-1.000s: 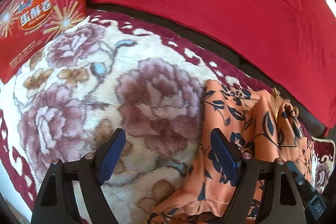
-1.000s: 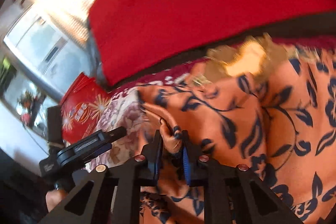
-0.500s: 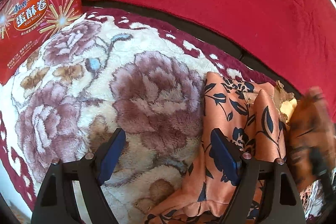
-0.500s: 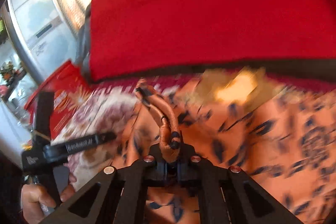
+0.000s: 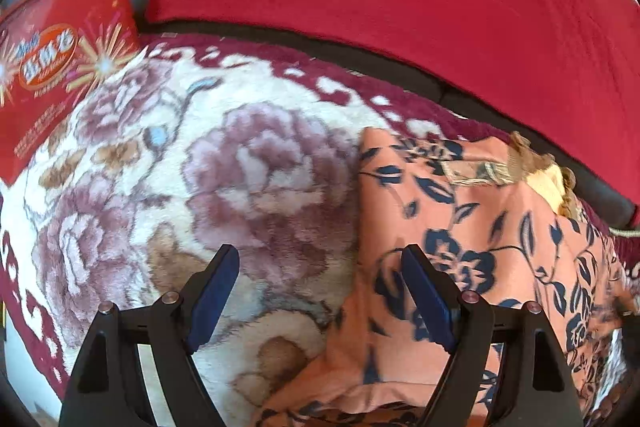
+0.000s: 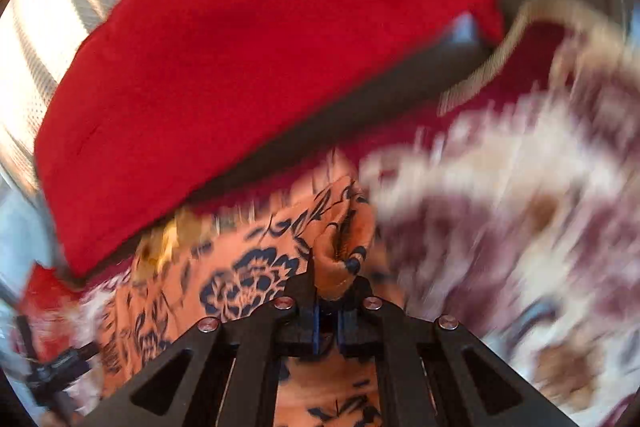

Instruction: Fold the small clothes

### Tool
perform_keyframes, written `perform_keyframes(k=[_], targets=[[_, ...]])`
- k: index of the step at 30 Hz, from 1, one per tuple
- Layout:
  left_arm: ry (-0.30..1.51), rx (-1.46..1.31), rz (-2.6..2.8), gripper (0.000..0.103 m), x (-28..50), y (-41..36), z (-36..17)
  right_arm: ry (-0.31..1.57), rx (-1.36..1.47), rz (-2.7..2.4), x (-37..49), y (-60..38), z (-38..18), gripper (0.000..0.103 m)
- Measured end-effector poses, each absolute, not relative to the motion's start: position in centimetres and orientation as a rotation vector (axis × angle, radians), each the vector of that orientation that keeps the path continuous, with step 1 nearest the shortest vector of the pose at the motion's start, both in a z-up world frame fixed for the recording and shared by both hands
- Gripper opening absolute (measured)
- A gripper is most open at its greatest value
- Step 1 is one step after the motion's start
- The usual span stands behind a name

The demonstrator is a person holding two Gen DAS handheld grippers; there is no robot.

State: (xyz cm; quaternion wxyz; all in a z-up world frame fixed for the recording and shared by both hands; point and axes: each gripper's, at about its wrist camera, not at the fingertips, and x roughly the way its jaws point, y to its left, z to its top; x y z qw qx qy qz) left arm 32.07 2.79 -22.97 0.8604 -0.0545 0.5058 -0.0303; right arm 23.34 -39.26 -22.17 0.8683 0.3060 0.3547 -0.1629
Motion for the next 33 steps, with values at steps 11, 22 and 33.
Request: perform_keyframes(k=[11, 22, 33], targets=[[0.938, 0.007, -0.182, 0.084, 30.2, -2.7, -21.3, 0.603, 0.943, -0.393, 18.6, -43.9, -21.5, 0.034], [1.024, 0.208, -0.171, 0.091, 30.8, -8.3, -25.2, 0.771, 0.709, -0.245, 27.5, -39.9, -24.0, 0.056], [1.021, 0.149, -0.244, 0.092, 30.8, -9.5, -24.0, 0.736, 0.541, -0.029, 28.0, -31.8, -20.6, 0.055]])
